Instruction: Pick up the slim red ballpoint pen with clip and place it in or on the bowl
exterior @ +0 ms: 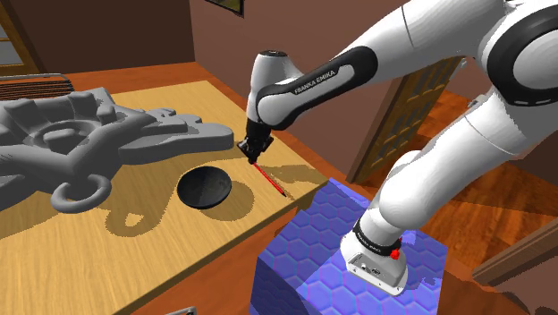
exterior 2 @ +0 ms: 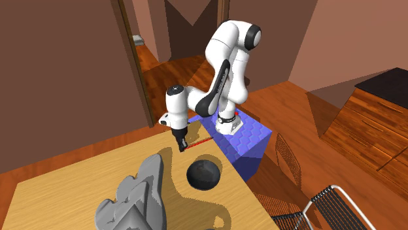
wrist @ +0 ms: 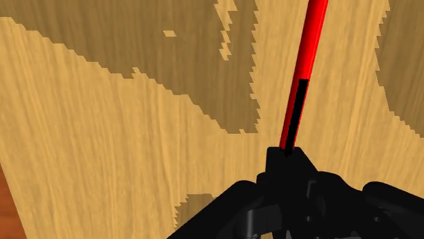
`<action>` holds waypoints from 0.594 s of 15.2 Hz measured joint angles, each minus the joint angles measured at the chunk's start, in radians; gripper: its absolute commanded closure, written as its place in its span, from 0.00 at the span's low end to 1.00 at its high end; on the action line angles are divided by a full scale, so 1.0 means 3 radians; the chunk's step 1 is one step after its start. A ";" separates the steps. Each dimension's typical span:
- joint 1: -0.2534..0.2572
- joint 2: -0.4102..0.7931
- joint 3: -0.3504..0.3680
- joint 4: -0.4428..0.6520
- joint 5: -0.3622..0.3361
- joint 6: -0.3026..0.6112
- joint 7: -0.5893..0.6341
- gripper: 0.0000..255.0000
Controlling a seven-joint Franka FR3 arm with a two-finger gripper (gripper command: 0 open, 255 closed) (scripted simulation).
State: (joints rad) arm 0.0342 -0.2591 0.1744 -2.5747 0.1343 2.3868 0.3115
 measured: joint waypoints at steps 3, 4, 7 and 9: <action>0.0002 -0.0101 -0.0007 0.0049 0.0002 -0.0150 0.0005 1.00; -0.0001 -0.0130 -0.0015 0.0070 0.0000 -0.0201 -0.0002 1.00; -0.0003 -0.0205 -0.0024 0.0153 -0.0006 -0.0358 0.0003 1.00; -0.0003 -0.0254 -0.0028 0.0208 -0.0008 -0.0461 0.0010 1.00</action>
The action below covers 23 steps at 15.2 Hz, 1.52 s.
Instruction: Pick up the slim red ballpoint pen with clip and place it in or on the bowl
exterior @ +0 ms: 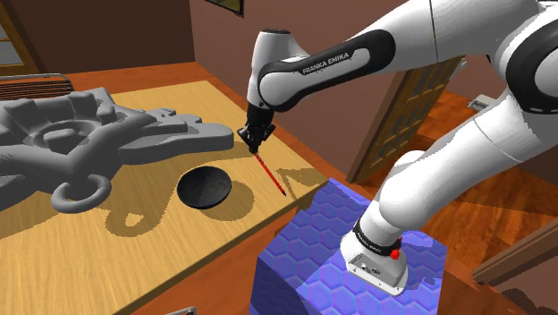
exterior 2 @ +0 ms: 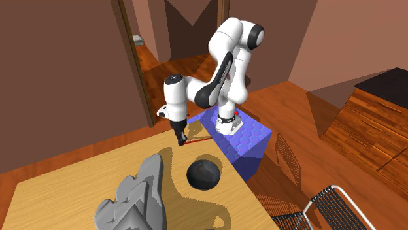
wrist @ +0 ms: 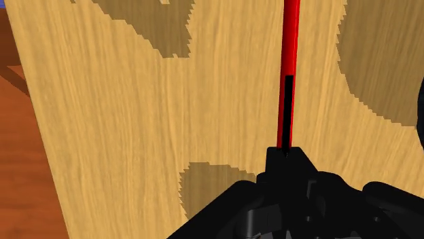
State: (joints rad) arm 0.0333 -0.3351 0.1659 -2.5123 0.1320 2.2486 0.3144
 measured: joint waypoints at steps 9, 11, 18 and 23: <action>-0.0009 -0.0179 -0.0033 0.0270 -0.0018 -0.0449 0.0008 1.00; 0.0001 -0.0157 -0.0009 0.0342 -0.0018 -0.0497 0.0047 1.00; 0.0137 0.0366 0.0345 0.0903 -0.0070 -0.0503 0.0578 1.00; 0.0241 0.0838 0.0574 0.1432 -0.0225 -0.0552 0.0999 1.00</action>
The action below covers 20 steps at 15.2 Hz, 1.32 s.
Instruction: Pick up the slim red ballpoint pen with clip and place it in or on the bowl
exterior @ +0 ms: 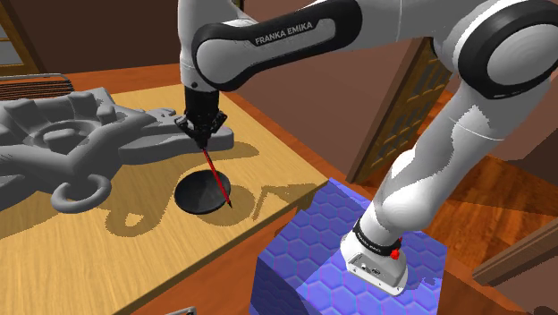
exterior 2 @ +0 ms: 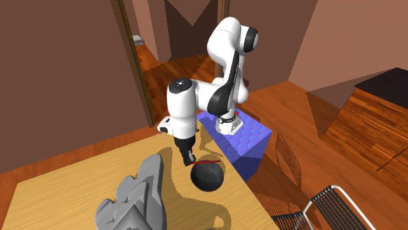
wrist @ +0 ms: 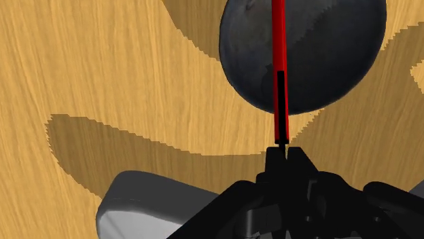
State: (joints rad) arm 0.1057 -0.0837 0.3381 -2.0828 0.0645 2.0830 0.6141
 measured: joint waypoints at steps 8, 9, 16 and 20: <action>0.0056 0.0336 0.0080 0.0117 -0.0136 0.0205 0.0199 1.00; 0.0061 0.0362 0.0084 0.0099 -0.0147 0.0248 0.0212 1.00; 0.0068 0.0485 0.0084 -0.0088 -0.0199 0.0550 0.0242 1.00; 0.0069 0.0523 0.0083 -0.0110 -0.0216 0.0609 0.0251 1.00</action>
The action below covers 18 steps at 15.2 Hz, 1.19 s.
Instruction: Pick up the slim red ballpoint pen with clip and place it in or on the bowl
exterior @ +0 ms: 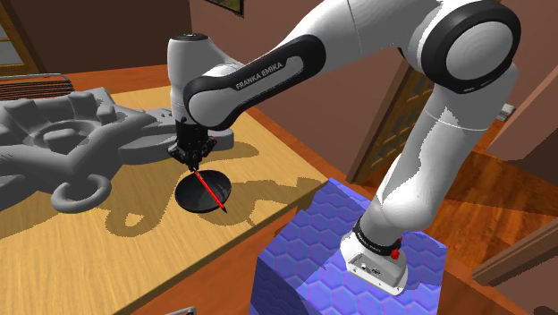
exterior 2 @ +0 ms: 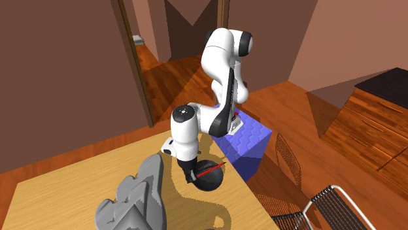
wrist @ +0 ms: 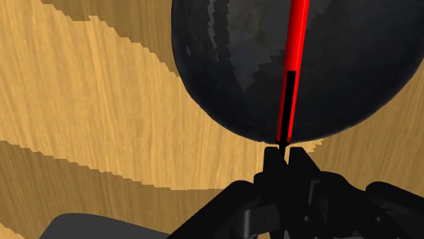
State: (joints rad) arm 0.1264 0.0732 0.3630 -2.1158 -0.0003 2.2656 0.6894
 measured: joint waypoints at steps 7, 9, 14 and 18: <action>0.0000 0.0002 0.0000 -0.0003 -0.0001 0.0005 0.0001 0.00; 0.0000 0.0002 0.0000 -0.0003 -0.0001 0.0005 0.0001 0.00; -0.0024 -0.0174 -0.0010 0.0128 0.0078 -0.0287 -0.0070 0.00; -0.0019 -0.0220 -0.0005 0.0178 0.0095 -0.0383 -0.0068 0.00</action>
State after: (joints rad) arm 0.1206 0.0073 0.3614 -2.0623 0.0282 2.1507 0.6691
